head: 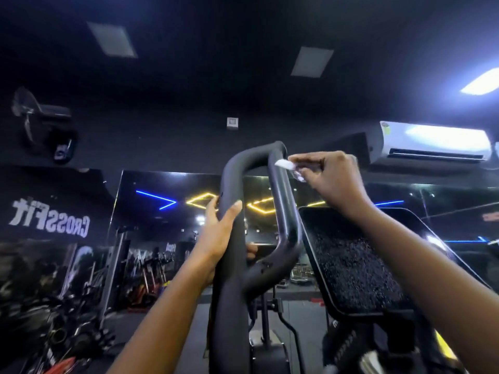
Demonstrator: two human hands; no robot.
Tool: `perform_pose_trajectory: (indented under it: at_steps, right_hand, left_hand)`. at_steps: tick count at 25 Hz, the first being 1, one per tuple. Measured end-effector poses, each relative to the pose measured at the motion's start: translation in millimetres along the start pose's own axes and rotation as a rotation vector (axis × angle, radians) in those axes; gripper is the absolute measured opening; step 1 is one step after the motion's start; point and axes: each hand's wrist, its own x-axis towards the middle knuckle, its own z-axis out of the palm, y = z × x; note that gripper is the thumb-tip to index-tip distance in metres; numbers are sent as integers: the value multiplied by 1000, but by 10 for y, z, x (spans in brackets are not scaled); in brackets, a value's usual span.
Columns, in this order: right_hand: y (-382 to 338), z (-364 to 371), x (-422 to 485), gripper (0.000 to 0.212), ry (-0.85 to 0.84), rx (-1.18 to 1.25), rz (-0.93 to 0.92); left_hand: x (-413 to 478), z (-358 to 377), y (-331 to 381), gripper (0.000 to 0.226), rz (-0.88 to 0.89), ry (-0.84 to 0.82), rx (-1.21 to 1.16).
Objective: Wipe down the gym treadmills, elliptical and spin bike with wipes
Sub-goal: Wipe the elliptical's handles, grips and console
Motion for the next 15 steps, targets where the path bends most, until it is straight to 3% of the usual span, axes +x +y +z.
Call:
perform_pose_trajectory:
  at_steps: [3, 7, 11, 15]
  right_hand:
    - [210, 303, 378, 25, -49, -145, -131]
    - [330, 553, 684, 33, -236, -289, -145]
    - [258, 539, 494, 46, -343, -405, -250]
    - [132, 338, 81, 39, -399, -400, -312]
  left_hand:
    - [36, -7, -21, 66, -11, -2, -2]
    - [48, 6, -24, 74, -3, 9, -36]
    - [62, 3, -42, 88, 10, 7, -36]
    - [68, 4, -34, 80, 18, 12, -26]
